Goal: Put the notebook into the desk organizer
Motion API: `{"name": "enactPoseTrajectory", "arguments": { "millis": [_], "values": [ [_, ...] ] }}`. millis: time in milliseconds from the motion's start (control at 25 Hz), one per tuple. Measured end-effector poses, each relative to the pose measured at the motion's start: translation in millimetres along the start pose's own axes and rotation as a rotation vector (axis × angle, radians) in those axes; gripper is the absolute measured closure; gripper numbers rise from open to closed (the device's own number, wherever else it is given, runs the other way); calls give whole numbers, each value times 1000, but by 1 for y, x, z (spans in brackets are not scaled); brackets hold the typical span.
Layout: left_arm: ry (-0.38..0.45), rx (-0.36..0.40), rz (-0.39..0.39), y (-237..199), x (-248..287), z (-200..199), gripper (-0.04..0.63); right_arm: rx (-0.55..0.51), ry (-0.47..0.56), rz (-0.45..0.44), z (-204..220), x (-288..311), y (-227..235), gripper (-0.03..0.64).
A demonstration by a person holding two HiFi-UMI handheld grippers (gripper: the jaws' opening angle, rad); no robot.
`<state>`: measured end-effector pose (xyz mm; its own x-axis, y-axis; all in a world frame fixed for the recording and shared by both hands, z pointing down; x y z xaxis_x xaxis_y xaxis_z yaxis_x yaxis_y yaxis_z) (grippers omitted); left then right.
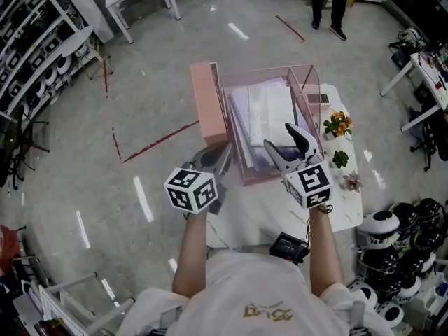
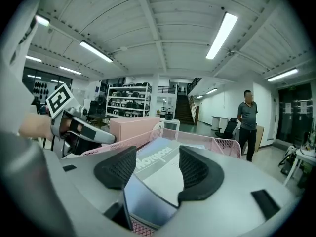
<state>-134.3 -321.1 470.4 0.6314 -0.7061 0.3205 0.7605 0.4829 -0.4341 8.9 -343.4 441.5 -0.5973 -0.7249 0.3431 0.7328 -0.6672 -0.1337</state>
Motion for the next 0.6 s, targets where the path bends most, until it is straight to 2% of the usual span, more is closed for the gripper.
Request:
{"name": "enactPoseTrajectory", "arguments": {
  "millis": [120, 320, 480, 600],
  "values": [
    [3, 5, -4, 2, -4, 1, 580, 81, 45, 14, -2, -11, 3, 367],
    [15, 14, -10, 9, -13, 4, 580, 260, 86, -29, 10, -29, -5, 424],
    [33, 26, -13, 18, -25, 5, 580, 449, 136, -68, 18, -49, -12, 496],
    [50, 35, -15, 27, -35, 6, 580, 524, 156, -56, 22, -64, -17, 559]
  ]
}}
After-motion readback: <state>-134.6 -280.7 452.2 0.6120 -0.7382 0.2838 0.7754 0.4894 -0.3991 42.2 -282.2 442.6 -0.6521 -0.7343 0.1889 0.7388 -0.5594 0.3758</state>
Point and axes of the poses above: the fingertips, and each gripper's own axes: x forward along the fingers, y to its right, z out of its underside, the point moved 3 cm from there along -x, backward along the fingers, and after that the axes turned 6 degrees about -y, right-handed, at the moved point
